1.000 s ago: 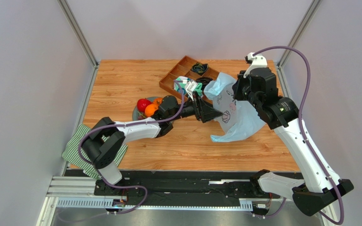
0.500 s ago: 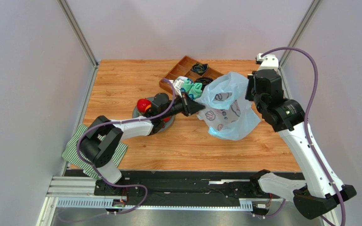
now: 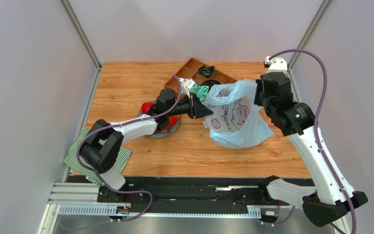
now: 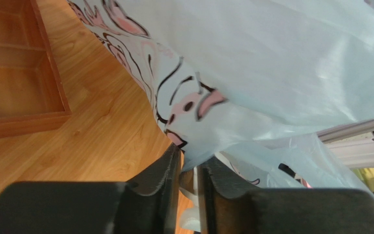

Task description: Place the fruits into the plastic bag

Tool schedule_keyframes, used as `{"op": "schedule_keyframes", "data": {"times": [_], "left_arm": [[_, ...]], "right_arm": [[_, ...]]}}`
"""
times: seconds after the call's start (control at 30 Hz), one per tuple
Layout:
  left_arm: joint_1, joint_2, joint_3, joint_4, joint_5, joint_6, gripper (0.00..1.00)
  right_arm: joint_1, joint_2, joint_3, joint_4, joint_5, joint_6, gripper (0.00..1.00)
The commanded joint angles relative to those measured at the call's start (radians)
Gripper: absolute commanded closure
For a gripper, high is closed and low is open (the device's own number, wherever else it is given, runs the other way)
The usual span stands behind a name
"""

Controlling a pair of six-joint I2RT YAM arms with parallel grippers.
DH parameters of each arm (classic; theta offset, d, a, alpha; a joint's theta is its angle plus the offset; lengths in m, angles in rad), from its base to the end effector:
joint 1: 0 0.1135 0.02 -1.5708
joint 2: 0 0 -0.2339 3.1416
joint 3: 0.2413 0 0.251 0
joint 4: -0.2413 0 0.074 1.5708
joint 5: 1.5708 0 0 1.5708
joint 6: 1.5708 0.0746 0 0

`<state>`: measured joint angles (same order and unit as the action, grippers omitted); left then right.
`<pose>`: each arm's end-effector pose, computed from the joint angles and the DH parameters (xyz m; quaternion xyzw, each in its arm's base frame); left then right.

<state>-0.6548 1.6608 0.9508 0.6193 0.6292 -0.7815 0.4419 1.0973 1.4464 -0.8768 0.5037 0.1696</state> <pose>0.2895 -0.2776 0.2209 0.1638 0.7140 -0.5940 0.3325 0.2344 0.0710 0.3912 0.0090 0.8488 -0.0608 0.5252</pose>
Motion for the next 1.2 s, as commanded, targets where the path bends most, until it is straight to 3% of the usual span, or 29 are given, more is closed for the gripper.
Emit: {"op": "schedule_keyframes", "data": {"times": [0.0,0.1,0.2,0.5,0.67,0.8,0.93,1.17], "left_arm": [[0.0,-0.087,0.062,-0.143,0.0,0.149,0.51],[0.001,-0.159,0.057,-0.289,-0.1,0.258,0.33],[0.001,-0.241,0.048,-0.436,-0.229,0.362,0.26],[0.07,-0.472,-0.041,-0.766,-0.699,0.493,0.17],[0.112,-0.455,-0.012,-0.913,-0.922,0.527,0.15],[0.127,-0.359,0.028,-0.943,-0.951,0.528,0.14],[0.187,-0.319,0.031,-0.897,-0.866,0.502,0.13],[0.21,-0.257,0.045,-0.883,-0.84,0.499,0.13]], "right_arm": [[0.0,0.024,-0.009,0.033,-0.053,0.025,1.0],[0.0,0.035,-0.004,0.039,-0.039,0.025,1.0],[0.0,0.042,0.002,0.048,-0.042,0.027,1.0],[0.0,0.045,-0.004,0.065,-0.068,0.025,1.0],[0.0,0.047,-0.011,0.076,-0.091,0.027,1.0],[0.0,0.049,-0.014,0.082,-0.103,0.024,1.0],[0.0,0.049,-0.015,0.087,-0.119,0.025,1.0],[0.0,0.05,-0.011,0.088,-0.125,0.024,1.0]]}}
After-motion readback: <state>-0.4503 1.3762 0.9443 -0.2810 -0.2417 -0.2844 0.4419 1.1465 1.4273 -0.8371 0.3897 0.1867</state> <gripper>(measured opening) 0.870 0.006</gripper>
